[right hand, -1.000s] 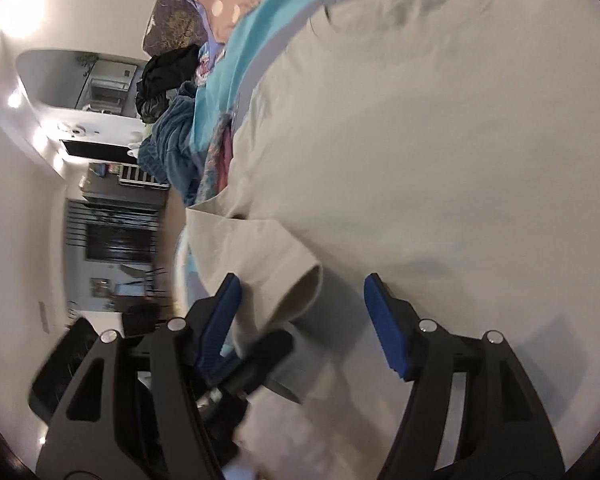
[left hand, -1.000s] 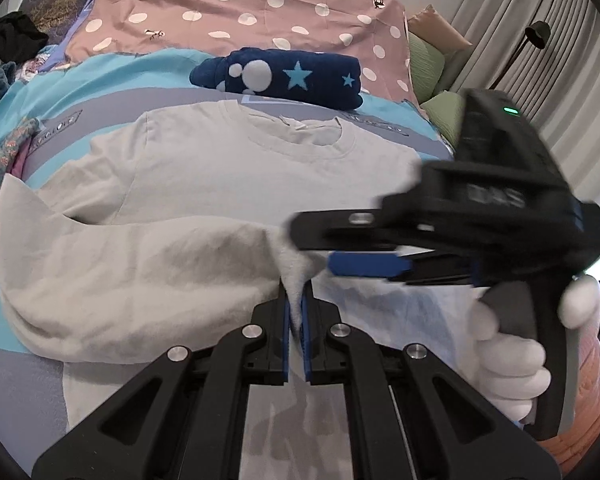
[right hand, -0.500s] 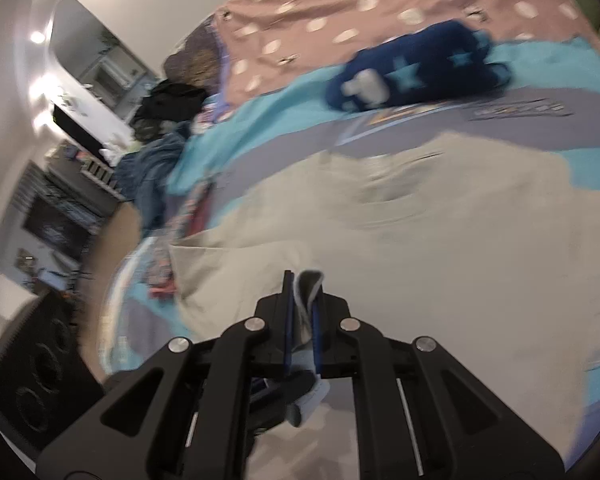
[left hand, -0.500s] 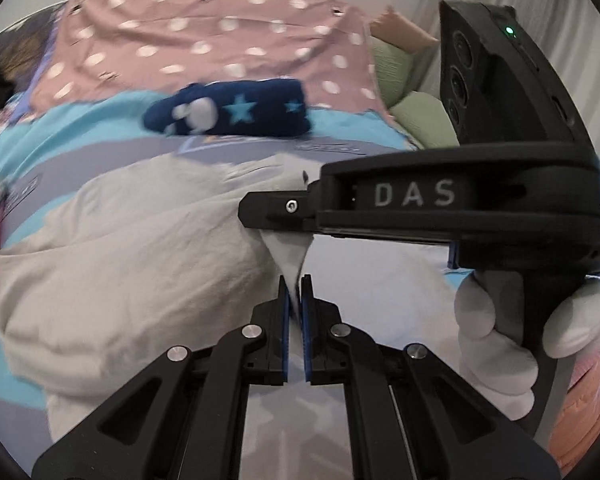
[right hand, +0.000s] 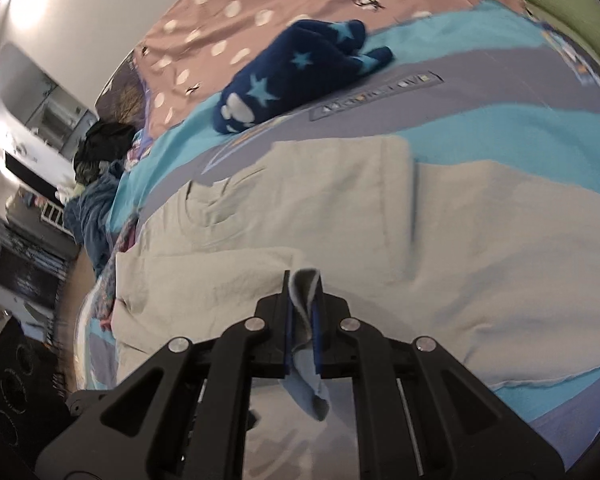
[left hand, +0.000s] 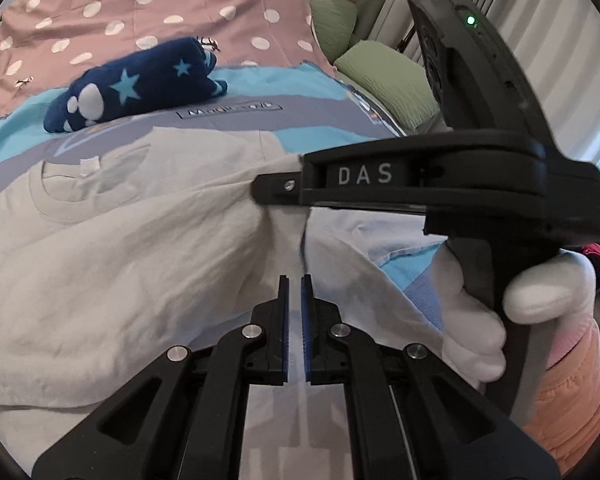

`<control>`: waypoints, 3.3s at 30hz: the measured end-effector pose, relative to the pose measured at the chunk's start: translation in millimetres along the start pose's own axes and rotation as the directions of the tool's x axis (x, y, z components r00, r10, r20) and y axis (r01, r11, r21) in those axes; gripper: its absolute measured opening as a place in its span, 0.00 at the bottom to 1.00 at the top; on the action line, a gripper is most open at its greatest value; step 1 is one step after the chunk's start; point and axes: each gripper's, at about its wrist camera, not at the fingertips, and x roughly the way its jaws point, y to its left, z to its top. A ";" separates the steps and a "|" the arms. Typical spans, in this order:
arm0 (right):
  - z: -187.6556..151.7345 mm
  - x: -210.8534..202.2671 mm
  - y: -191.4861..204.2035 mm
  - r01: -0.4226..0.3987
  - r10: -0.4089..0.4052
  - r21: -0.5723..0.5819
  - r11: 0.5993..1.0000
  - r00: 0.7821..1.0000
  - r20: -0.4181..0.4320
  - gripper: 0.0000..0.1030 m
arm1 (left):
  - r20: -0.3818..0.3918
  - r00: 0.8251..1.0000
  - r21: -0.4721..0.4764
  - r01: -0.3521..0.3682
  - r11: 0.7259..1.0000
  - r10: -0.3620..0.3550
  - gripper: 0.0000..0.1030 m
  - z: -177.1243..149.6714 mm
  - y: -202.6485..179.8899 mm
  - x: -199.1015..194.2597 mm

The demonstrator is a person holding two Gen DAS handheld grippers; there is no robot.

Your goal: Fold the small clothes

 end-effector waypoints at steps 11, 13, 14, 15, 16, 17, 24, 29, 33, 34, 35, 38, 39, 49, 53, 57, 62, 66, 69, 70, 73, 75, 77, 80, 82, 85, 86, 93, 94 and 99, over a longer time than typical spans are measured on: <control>-5.2 -19.8 -27.8 0.100 -0.101 0.043 0.994 0.994 0.036 0.23 | 0.106 0.973 -0.115 -0.192 0.975 0.204 0.29 -34.7 72.3 -74.4; -1.0 -27.5 -11.3 0.133 -0.132 -0.012 0.991 0.989 0.065 0.23 | 0.131 0.948 -0.203 -0.262 0.943 0.292 0.34 -50.9 106.6 -103.7; 1.3 -29.2 -1.2 0.143 -0.139 -0.041 0.989 0.987 0.076 0.24 | 0.135 0.933 -0.255 -0.294 0.921 0.335 0.35 -61.8 126.8 -120.3; 4.7 -30.0 13.9 0.150 -0.143 -0.081 0.985 0.986 0.089 0.25 | 0.135 0.918 -0.298 -0.322 0.899 0.374 0.37 -72.0 143.1 -134.0; 7.7 -29.2 30.6 0.151 -0.139 -0.122 0.981 0.985 0.098 0.26 | 0.128 0.896 -0.348 -0.361 0.865 0.426 0.38 -84.1 162.9 -149.1; 10.8 -25.7 54.1 0.141 -0.125 -0.178 0.974 0.987 0.101 0.29 | 0.116 0.878 -0.389 -0.390 0.835 0.464 0.38 -93.6 179.0 -160.2; 7.5 54.9 225.7 -0.061 0.028 -0.494 0.867 0.997 -0.075 0.35 | 0.110 0.884 -0.567 -0.320 0.759 0.455 0.39 -139.8 240.1 -191.0; -5.6 140.7 314.0 -0.171 0.031 -0.574 0.801 0.969 -0.246 0.37 | 0.132 0.926 -0.598 -0.211 0.773 0.355 0.39 -133.2 262.4 -160.8; -11.9 179.4 350.6 -0.176 -0.014 -0.640 0.748 0.960 -0.281 0.42 | 0.122 0.956 -0.562 -0.156 0.812 0.268 0.39 -124.2 271.9 -134.4; -14.6 190.4 360.1 -0.188 -0.030 -0.661 0.726 0.952 -0.304 0.46 | 0.124 0.960 -0.554 -0.144 0.820 0.253 0.39 -123.3 273.3 -129.9; -17.4 197.6 365.0 -0.201 -0.039 -0.674 0.711 0.945 -0.323 0.54 | 0.129 0.962 -0.549 -0.134 0.825 0.242 0.39 -124.5 274.1 -127.1; -26.3 223.0 378.6 -0.173 -0.114 -0.736 0.655 0.939 -0.323 0.59 | 0.162 0.963 -0.543 -0.094 0.834 0.214 0.39 -128.9 279.5 -120.6; -27.2 231.1 380.4 -0.136 -0.150 -0.752 0.645 0.942 -0.299 0.59 | 0.181 0.961 -0.544 -0.077 0.836 0.207 0.39 -131.0 281.1 -120.7; 11.6 259.9 366.4 -0.008 -0.138 -0.614 0.789 0.972 -0.189 0.01 | 0.214 0.935 -0.517 -0.138 0.845 0.283 0.09 -134.0 269.3 -122.6; 10.4 286.4 359.5 -0.093 -0.070 -0.611 0.787 0.969 -0.238 0.01 | 0.231 0.906 -0.539 -0.183 0.822 0.354 0.08 -143.1 259.5 -137.4; 21.4 275.7 335.4 -0.077 -0.036 -0.505 0.860 0.977 -0.210 0.11 | 0.182 0.910 -0.566 -0.212 0.797 0.371 0.06 -151.0 267.1 -134.0; 15.8 173.5 290.8 -0.133 0.049 -0.526 0.840 0.984 -0.171 0.06 | 0.200 0.912 -0.589 -0.179 0.788 0.357 0.12 -157.4 272.9 -138.8; -43.2 82.2 213.1 -0.100 0.009 -0.534 0.840 0.986 -0.169 0.08 | 0.226 0.880 -0.613 -0.205 0.763 0.418 0.11 -161.5 268.9 -152.8; -75.2 47.2 135.0 0.018 -0.083 -0.384 0.923 0.985 -0.153 0.09 | 0.355 0.836 -0.577 -0.157 0.802 0.419 0.11 -159.4 256.0 -177.3; -79.0 43.1 115.5 0.061 -0.116 -0.347 0.936 0.983 -0.141 0.11 | 0.391 0.829 -0.556 -0.132 0.821 0.399 0.11 -157.1 252.4 -181.2; -90.3 33.4 45.3 0.111 -0.124 -0.144 0.983 0.989 -0.085 0.00 | 0.432 0.859 -0.460 -0.052 0.886 0.274 0.12 -144.8 234.6 -174.4; -92.5 27.1 28.5 0.048 -0.052 -0.052 0.998 0.995 -0.083 0.00 | 0.304 0.905 -0.449 -0.141 0.882 0.299 0.18 -134.9 233.9 -142.0; -95.8 19.8 28.0 0.051 -0.053 -0.038 0.998 0.996 -0.078 0.01 | 0.135 0.926 -0.464 -0.255 0.848 0.352 0.17 -132.2 242.9 -106.8; -102.6 1.6 33.6 0.091 -0.093 -0.084 0.992 0.995 -0.028 0.13 | 0.154 0.925 -0.487 -0.236 0.841 0.349 0.17 -132.4 245.6 -115.9; -102.5 -9.1 27.3 0.073 -0.073 -0.075 0.994 0.997 0.004 0.23 | 0.142 0.913 -0.471 -0.277 0.838 0.382 0.17 -131.4 240.7 -114.8; -87.6 -20.2 5.7 0.037 -0.036 -0.018 0.999 0.999 0.036 0.32 | 0.123 0.903 -0.447 -0.320 0.835 0.412 0.18 -125.5 223.6 -118.6; -78.9 -25.0 -4.6 0.006 -0.006 -0.002 1.000 0.999 0.041 0.33 | 0.132 0.912 -0.431 -0.299 0.851 0.387 0.18 -119.7 215.2 -122.6; -39.8 -24.7 -31.1 -0.029 0.028 0.064 0.998 0.999 0.023 0.41 | 0.127 0.956 -0.258 -0.226 0.939 0.265 0.39 -84.4 136.2 -106.0; -42.1 -20.7 -32.0 -0.059 0.059 0.051 0.997 0.998 -0.008 0.42 | 0.095 0.959 -0.224 -0.241 0.944 0.267 0.39 -80.4 122.9 -95.4; -51.9 -0.8 -31.6 -0.090 0.086 -0.029 0.996 0.991 -0.100 0.57 | 0.002 0.952 -0.118 -0.305 0.945 0.308 0.40 -68.1 86.4 -47.2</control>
